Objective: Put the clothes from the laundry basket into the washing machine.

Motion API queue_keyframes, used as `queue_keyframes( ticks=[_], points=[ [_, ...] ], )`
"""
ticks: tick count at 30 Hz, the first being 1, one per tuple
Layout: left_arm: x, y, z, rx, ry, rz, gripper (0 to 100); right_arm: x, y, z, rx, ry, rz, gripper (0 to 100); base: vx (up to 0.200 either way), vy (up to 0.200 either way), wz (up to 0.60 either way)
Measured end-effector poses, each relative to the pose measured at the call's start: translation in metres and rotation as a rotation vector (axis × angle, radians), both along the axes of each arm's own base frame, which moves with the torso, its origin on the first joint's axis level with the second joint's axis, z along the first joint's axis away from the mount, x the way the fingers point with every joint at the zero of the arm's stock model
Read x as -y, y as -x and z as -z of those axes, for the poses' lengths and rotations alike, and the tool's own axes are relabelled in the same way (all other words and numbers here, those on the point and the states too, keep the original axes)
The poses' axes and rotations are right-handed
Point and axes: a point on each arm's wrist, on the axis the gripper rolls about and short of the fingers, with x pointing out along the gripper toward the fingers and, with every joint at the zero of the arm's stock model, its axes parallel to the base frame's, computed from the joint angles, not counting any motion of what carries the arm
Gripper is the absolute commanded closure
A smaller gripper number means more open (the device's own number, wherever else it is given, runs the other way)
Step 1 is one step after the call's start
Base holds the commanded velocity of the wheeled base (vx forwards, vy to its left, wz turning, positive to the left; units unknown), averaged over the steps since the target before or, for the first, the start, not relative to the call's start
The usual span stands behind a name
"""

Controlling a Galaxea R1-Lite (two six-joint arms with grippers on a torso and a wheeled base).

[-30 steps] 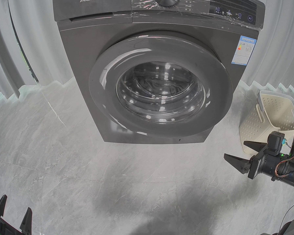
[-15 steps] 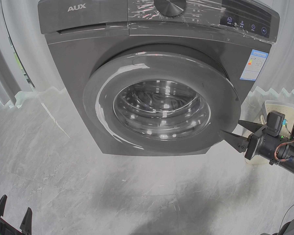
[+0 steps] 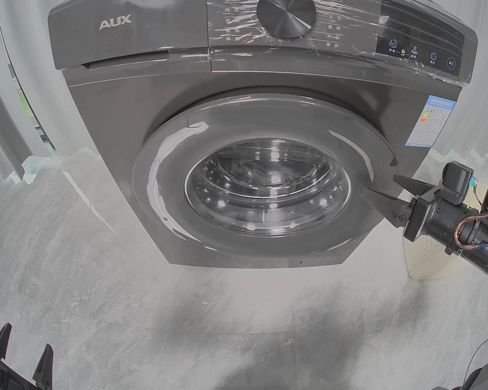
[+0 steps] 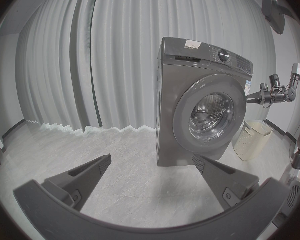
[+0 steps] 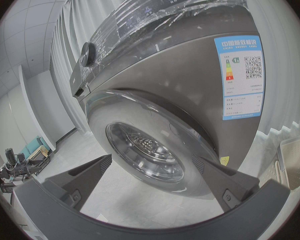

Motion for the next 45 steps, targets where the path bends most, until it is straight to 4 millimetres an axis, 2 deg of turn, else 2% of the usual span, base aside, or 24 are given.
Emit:
queue_keyframes(
  ticks=[7,11,17,37,41,45],
  points=[
    [0.000,0.000,0.000,0.000,0.000,0.000,0,-0.007,0.010,0.013,-0.036,0.024,-0.048,0,0.000,0.000,0.00],
    [0.000,0.000,0.000,0.000,0.000,0.000,0,-0.012,0.014,0.013,-0.031,0.019,-0.079,0,0.150,0.000,0.00],
    [0.000,0.000,0.000,0.000,0.000,0.000,0,-0.015,0.011,0.005,0.021,-0.009,-0.087,0,0.200,0.000,0.00],
    [0.000,0.000,0.000,0.000,0.002,0.000,0,-0.022,-0.003,0.006,0.123,-0.045,-0.051,0,0.000,0.000,0.00],
    [0.000,0.000,0.000,0.000,0.004,0.000,0,-0.020,0.001,0.010,0.125,-0.040,-0.044,0,0.000,0.000,0.00],
    [0.000,0.000,0.000,0.000,0.006,0.000,0,-0.013,0.017,0.021,0.104,-0.021,-0.043,0,0.000,0.000,0.00]
  ],
)
